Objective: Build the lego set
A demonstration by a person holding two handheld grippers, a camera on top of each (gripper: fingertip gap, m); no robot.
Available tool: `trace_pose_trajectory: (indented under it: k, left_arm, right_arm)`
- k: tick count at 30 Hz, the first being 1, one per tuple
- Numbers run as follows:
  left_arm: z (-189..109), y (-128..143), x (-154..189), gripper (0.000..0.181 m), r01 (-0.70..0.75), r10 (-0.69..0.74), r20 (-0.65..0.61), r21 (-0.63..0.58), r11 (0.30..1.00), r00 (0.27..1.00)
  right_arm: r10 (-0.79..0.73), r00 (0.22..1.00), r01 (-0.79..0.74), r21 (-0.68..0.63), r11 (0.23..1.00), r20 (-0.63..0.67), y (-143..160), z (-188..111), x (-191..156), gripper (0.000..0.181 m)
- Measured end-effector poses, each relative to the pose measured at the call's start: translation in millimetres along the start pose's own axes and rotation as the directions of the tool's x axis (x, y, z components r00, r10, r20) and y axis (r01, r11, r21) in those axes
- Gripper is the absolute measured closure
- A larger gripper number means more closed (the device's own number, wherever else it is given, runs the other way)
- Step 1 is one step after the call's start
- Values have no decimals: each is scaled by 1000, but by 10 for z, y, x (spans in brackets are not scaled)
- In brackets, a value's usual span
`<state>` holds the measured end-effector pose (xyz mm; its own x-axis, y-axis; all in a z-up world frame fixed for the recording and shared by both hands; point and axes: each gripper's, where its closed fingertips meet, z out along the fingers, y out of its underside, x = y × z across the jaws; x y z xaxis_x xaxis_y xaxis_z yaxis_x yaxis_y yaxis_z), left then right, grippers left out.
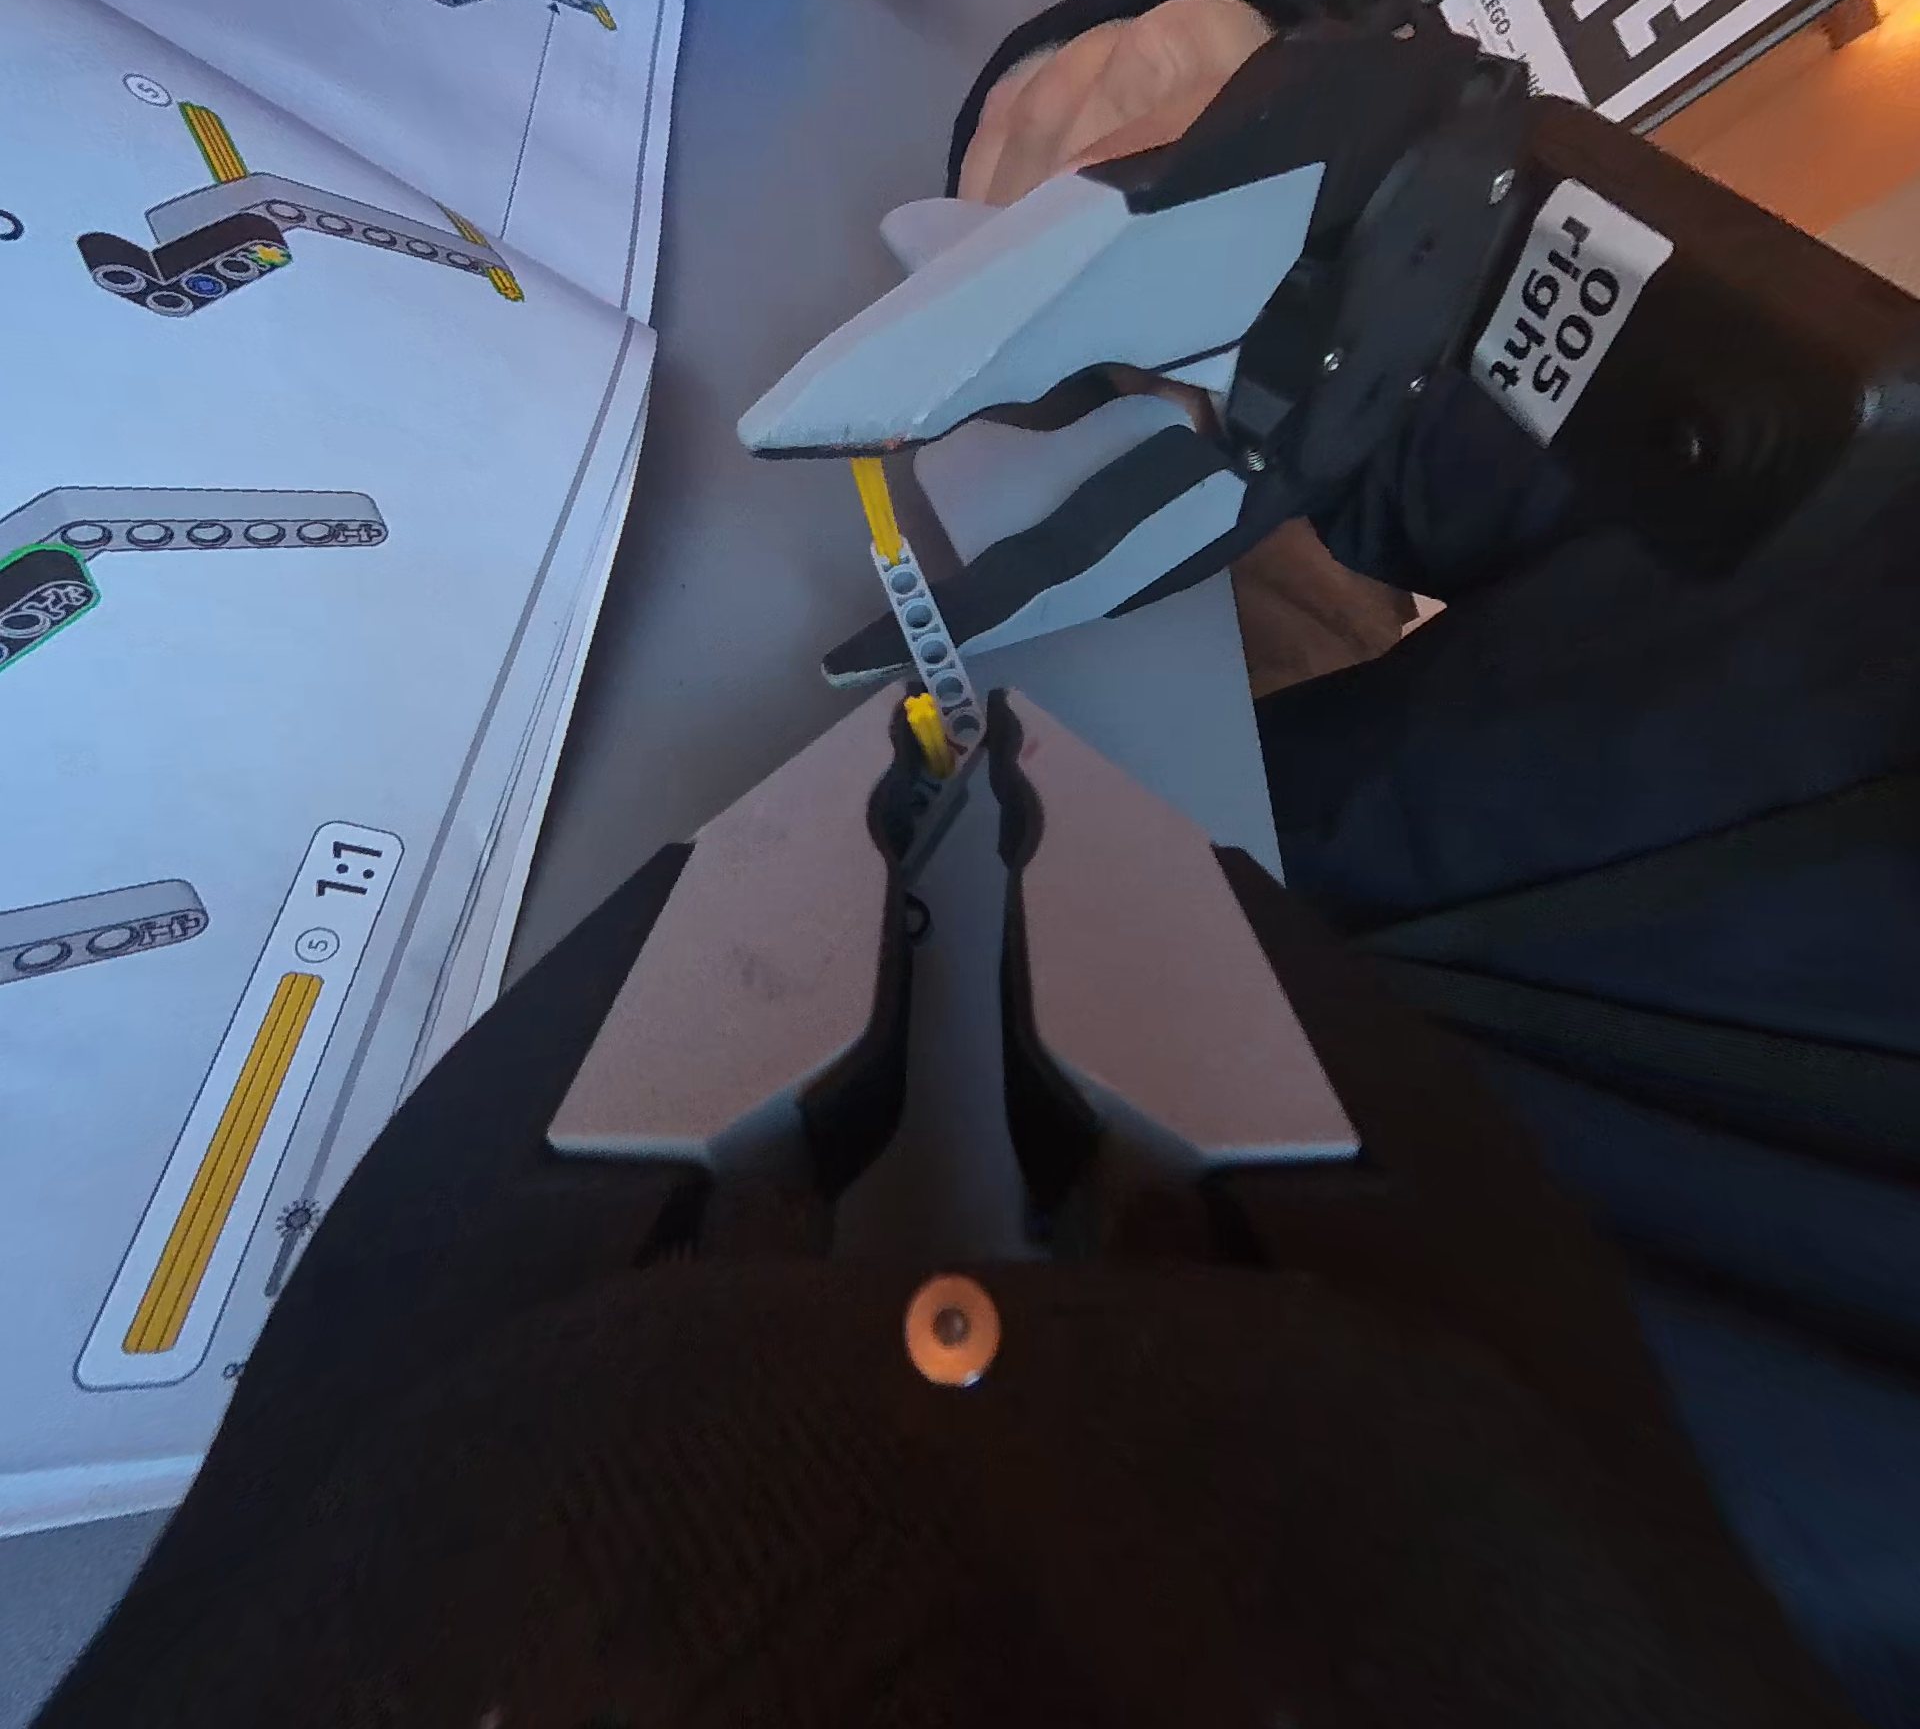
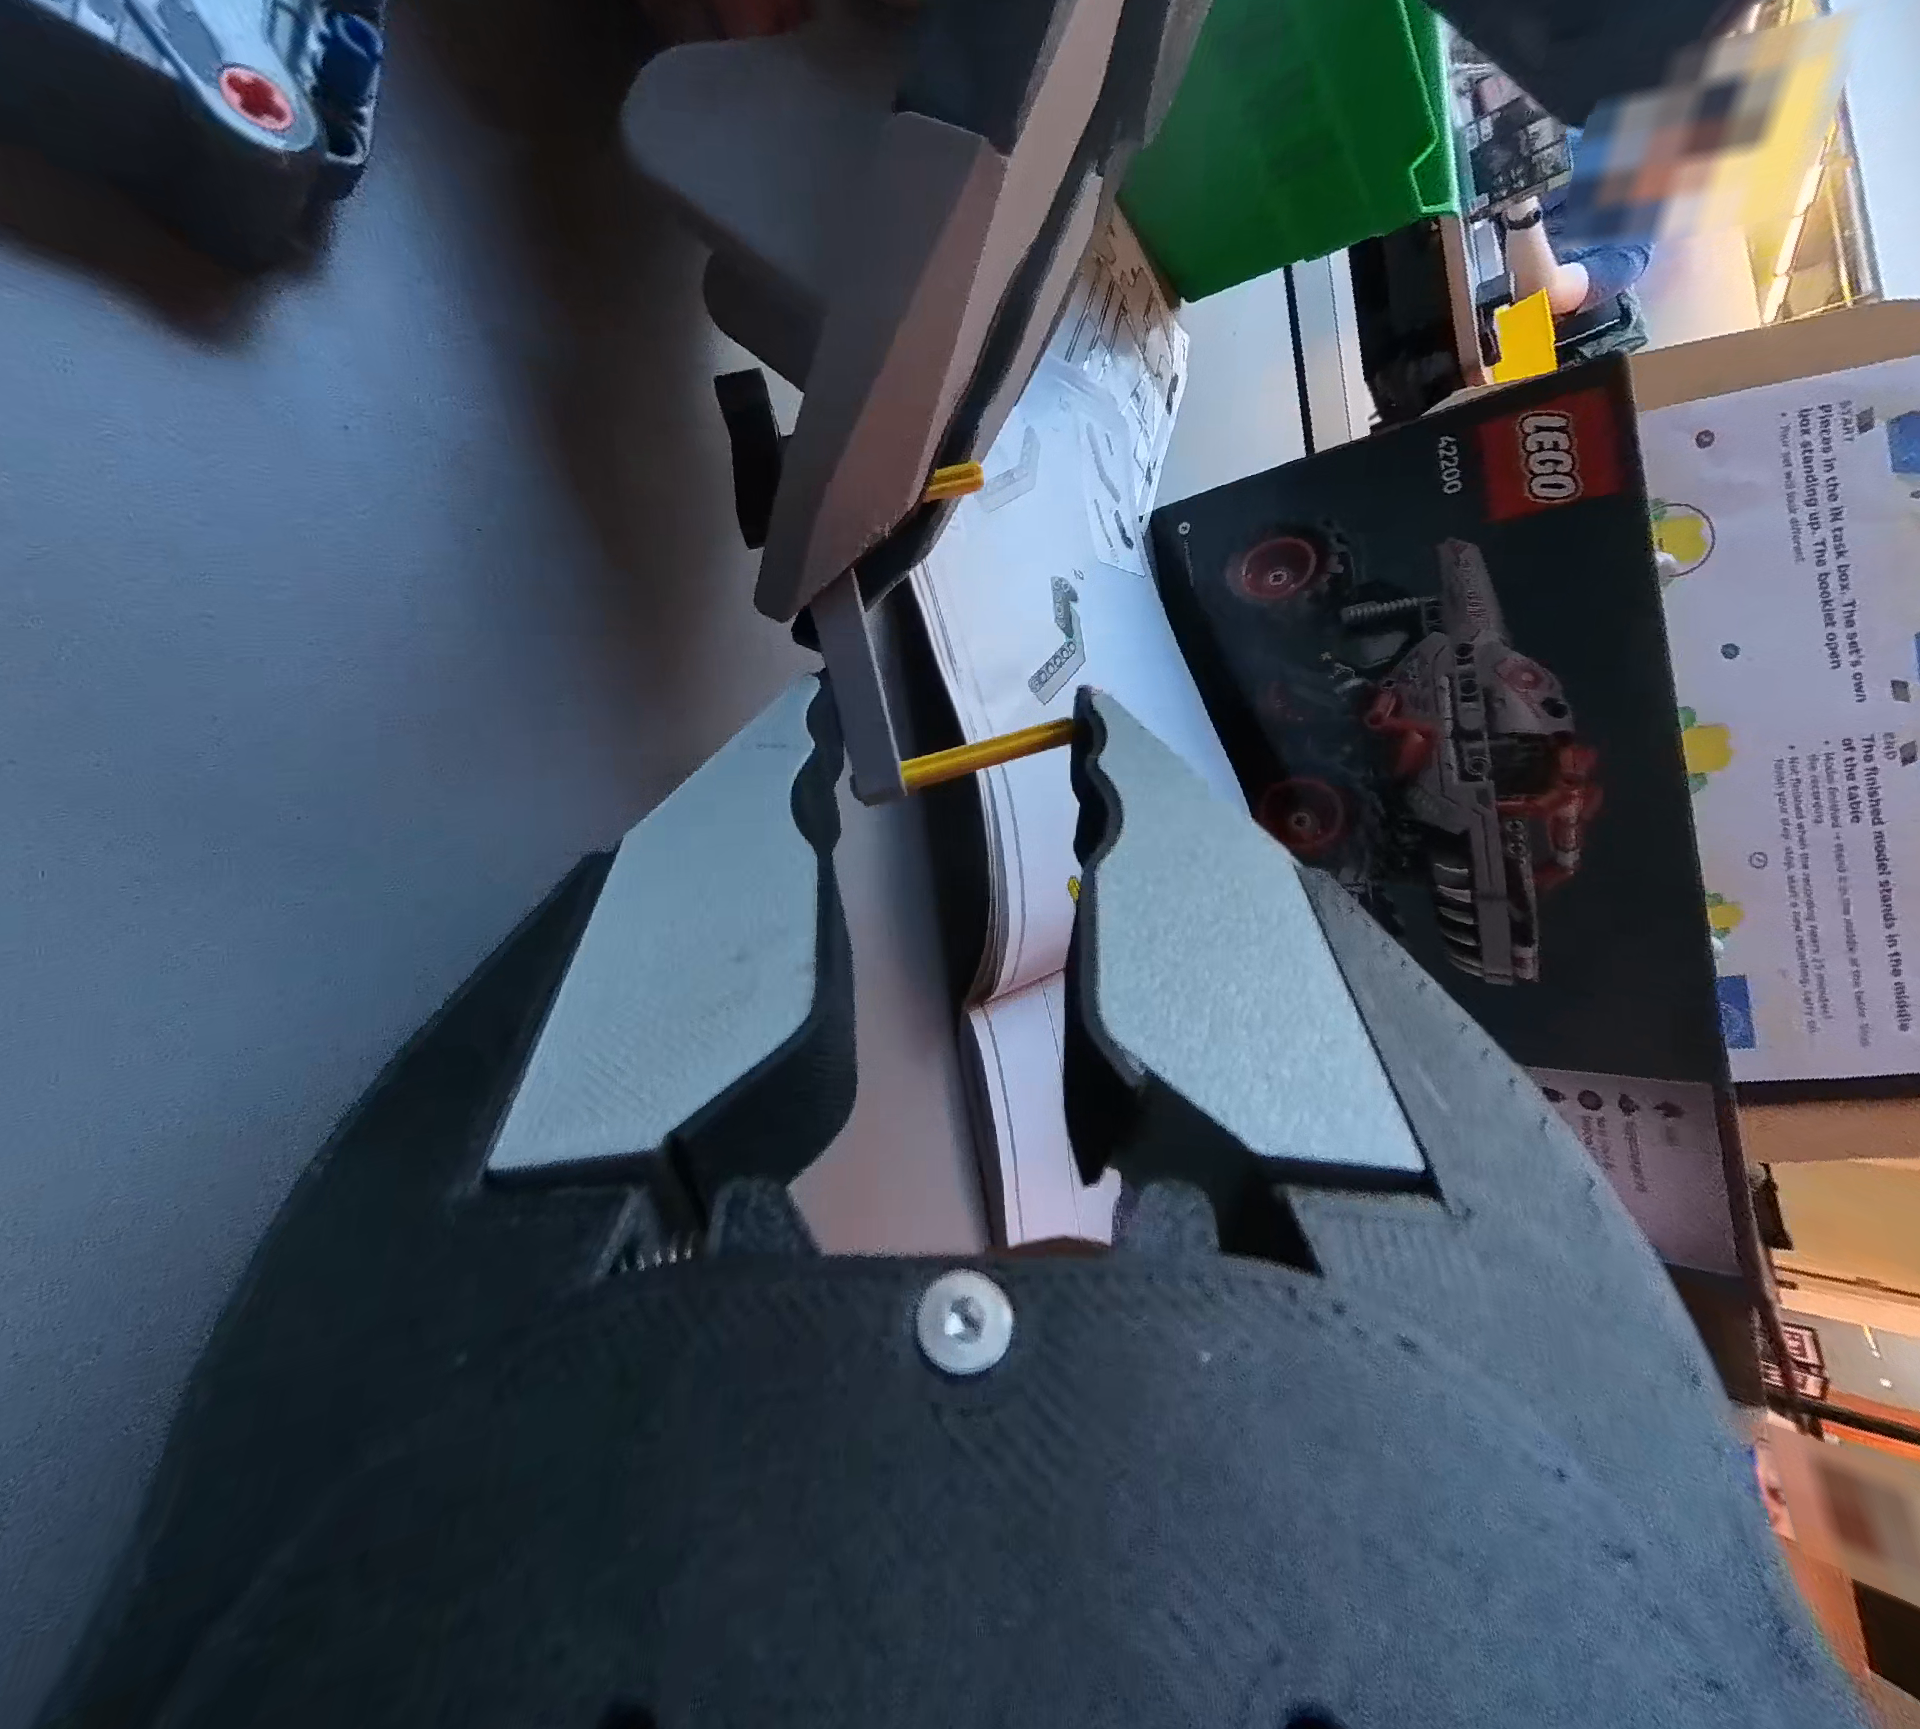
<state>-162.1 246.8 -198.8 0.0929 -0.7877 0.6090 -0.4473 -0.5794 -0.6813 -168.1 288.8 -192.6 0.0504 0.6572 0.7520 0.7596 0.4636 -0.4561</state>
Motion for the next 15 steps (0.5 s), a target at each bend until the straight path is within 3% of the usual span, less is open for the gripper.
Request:
trace_pose_trajectory:
  k: [15]
  left_arm:
    - [-21, -19, -7, 172, 8, -8, 9, 2, 1000, 1000]
  right_arm:
    - [-25, 1000, 25, -47, 999, 6, 32, 5, -39, 145]
